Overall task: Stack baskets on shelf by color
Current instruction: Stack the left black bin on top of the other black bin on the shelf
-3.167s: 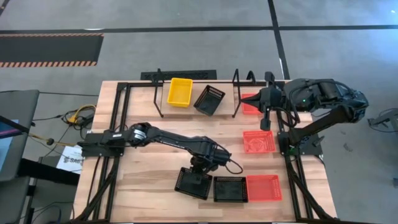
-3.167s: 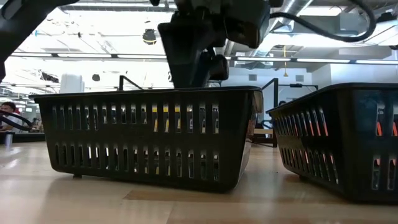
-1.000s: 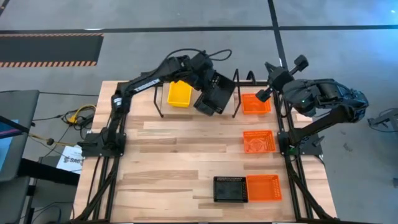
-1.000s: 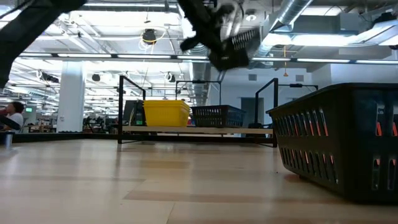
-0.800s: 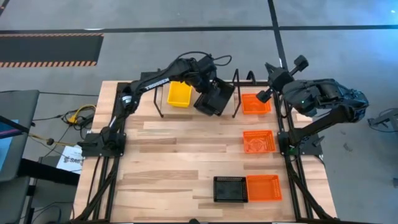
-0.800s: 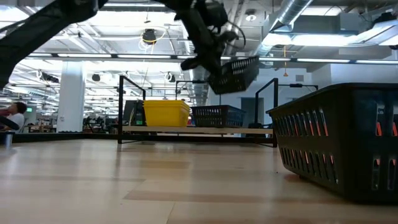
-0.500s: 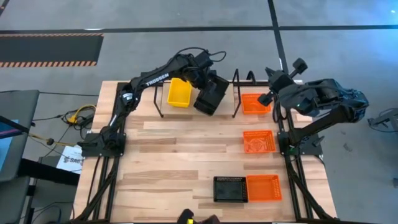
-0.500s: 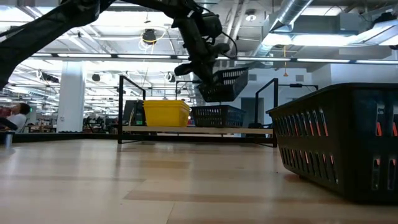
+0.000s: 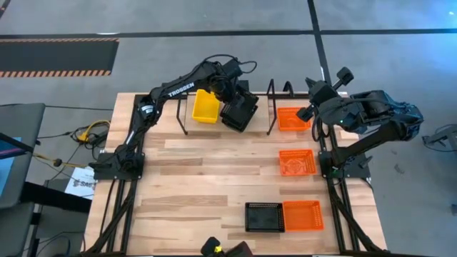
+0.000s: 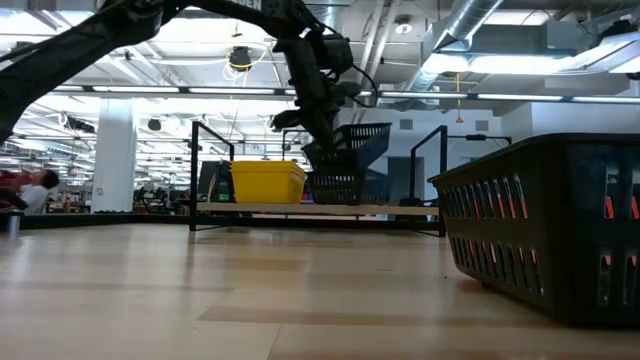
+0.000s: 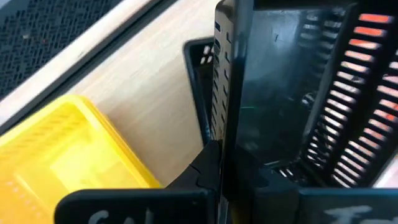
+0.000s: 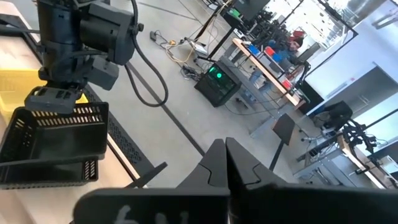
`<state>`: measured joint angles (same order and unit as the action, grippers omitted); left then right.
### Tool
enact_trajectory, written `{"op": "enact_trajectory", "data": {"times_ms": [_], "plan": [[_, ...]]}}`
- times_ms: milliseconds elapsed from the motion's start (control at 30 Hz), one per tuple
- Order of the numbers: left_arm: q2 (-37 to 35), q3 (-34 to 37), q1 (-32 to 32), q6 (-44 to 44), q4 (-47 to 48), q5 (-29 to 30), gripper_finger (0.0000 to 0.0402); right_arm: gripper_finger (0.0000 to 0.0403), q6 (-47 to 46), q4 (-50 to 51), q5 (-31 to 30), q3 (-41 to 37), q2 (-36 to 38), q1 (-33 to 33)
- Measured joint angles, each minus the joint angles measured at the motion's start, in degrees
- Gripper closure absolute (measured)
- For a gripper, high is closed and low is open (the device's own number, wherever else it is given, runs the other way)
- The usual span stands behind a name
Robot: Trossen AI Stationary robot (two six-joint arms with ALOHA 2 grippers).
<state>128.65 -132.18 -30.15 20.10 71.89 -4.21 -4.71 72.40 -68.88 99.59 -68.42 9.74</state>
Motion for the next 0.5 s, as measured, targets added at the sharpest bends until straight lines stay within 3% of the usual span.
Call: {"op": "enact_trajectory", "data": {"times_ms": [500], "plan": [[-0.03,-0.02,0.2,0.04,0.58,-1.97,0.0401,0.0401,-0.24,-0.81,-0.02,0.0,0.0,0.0]]}}
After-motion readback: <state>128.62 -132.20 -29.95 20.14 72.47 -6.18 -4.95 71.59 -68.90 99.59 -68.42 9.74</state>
